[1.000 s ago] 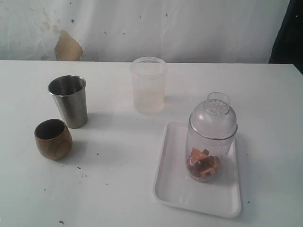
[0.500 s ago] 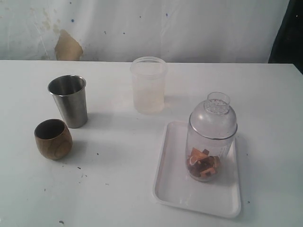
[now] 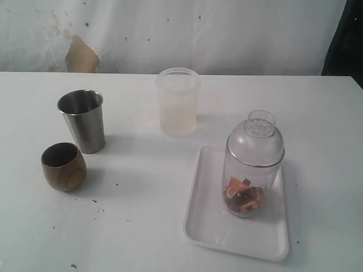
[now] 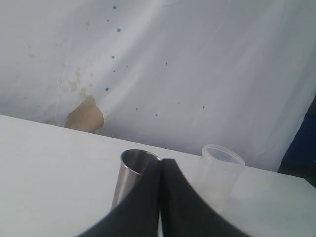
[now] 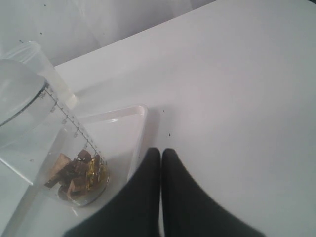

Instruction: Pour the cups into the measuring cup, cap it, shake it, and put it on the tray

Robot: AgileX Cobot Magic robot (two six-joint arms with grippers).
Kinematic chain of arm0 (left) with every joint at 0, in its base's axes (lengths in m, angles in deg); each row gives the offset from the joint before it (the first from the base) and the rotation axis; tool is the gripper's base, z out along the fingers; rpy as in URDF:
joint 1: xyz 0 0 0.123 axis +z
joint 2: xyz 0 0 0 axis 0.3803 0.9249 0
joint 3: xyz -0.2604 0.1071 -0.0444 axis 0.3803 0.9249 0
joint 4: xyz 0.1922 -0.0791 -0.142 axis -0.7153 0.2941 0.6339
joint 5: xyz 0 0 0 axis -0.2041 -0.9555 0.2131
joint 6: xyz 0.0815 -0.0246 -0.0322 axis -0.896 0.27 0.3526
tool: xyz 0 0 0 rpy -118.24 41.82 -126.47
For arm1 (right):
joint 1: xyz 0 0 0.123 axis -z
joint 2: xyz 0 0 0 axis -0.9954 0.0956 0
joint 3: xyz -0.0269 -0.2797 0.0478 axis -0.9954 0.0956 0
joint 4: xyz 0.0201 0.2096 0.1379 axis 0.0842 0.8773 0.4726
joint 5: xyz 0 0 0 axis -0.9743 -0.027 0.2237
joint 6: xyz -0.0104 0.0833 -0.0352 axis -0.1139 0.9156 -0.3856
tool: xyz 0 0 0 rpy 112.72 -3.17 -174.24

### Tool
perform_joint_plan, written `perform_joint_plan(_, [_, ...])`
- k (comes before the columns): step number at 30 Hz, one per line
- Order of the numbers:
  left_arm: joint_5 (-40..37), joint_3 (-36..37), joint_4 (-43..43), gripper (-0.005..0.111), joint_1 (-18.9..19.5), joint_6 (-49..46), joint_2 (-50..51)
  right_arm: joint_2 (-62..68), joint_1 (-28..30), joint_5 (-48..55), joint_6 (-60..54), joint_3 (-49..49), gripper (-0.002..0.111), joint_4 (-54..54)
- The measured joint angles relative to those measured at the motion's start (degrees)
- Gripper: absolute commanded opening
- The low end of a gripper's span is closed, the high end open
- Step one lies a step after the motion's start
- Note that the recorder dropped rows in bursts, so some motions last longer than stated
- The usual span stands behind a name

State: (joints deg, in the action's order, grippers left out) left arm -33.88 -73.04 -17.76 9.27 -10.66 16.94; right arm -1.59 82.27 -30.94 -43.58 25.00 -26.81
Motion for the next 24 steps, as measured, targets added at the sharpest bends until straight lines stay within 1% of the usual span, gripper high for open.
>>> perform_joint_plan(7, [0.0, 0.0, 0.0, 0.000, 0.3, 0.0, 0.0, 0.0, 0.0, 0.0, 0.0, 0.0, 0.000, 0.0])
perform_joint_plan(14, [0.0, 0.0, -1.3, 0.000, 4.9, 0.0, 0.0, 0.0, 0.0, 0.0, 0.0, 0.0, 0.000, 0.0])
perform_joint_plan(17, [-0.6, 0.4, -3.1, 0.000, 6.2, -0.1, 0.0, 0.0, 0.0, 0.0, 0.0, 0.0, 0.000, 0.0])
perform_joint_plan(21, [-0.7, 4.1, -5.8, 0.000, 6.3, -0.1, 0.0, 0.0, 0.0, 0.0, 0.0, 0.0, 0.000, 0.0])
perform_joint_plan(22, [0.3, 7.5, -6.5, 0.000, 6.3, -0.1, 0.0, 0.0, 0.0, 0.0, 0.0, 0.0, 0.000, 0.0])
perform_joint_plan(24, [2.2, 11.2, -7.0, 0.000, 6.3, -0.1, 0.0, 0.0, 0.0, 0.0, 0.0, 0.0, 0.000, 0.0])
